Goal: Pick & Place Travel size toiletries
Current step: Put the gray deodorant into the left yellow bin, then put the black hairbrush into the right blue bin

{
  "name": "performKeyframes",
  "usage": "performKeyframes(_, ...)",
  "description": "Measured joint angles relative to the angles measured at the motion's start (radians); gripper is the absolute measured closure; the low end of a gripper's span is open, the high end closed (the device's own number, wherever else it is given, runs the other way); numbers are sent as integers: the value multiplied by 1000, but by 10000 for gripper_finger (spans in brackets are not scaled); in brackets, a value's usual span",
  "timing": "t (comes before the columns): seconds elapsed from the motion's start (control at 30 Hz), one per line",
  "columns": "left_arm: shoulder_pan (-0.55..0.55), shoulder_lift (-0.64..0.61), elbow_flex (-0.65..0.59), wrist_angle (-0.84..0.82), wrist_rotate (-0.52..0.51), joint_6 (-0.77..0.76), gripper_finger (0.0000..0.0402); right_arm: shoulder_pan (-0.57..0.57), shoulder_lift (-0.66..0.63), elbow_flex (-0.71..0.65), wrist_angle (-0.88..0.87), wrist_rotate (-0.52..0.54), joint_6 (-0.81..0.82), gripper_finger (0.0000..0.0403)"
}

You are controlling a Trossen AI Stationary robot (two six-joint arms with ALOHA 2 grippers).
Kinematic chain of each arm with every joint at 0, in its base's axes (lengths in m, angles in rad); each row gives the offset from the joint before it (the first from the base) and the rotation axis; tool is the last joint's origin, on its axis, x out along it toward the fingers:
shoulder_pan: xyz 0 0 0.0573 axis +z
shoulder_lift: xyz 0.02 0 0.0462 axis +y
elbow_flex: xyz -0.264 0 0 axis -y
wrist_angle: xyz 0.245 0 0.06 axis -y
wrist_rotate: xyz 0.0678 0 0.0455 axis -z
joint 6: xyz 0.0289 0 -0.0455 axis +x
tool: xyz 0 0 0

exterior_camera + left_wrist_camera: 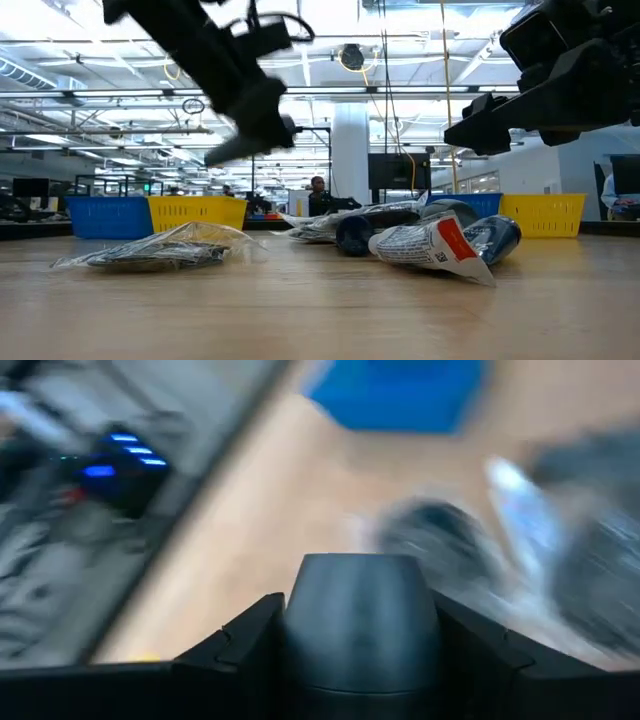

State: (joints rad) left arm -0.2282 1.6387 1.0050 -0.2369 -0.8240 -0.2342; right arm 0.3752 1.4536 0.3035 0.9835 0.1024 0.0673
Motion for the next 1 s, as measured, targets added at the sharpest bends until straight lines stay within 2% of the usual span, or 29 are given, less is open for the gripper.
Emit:
performKeyframes(0.13,42,-72,1,-74,-147,-58,194,0,0,0,1,0,5,135)
performKeyframes(0.23,110,-91,1,-126,-162,-141,201,0,0,0,1,0,11,135)
performKeyframes(0.47,285,-70,-24,-284,-115,-394,189,0,0,0,-1,-2,12,135)
performKeyframes(0.57,340,-67,-64,-283,-85,-478,182,0,0,0,-8,-2,18,135)
performKeyframes(0.8,394,-65,-151,-229,24,-562,192,0,0,0,-12,-1,18,135)
performKeyframes(1.0,396,-65,-157,-211,47,-556,206,0,0,0,-9,0,18,135)
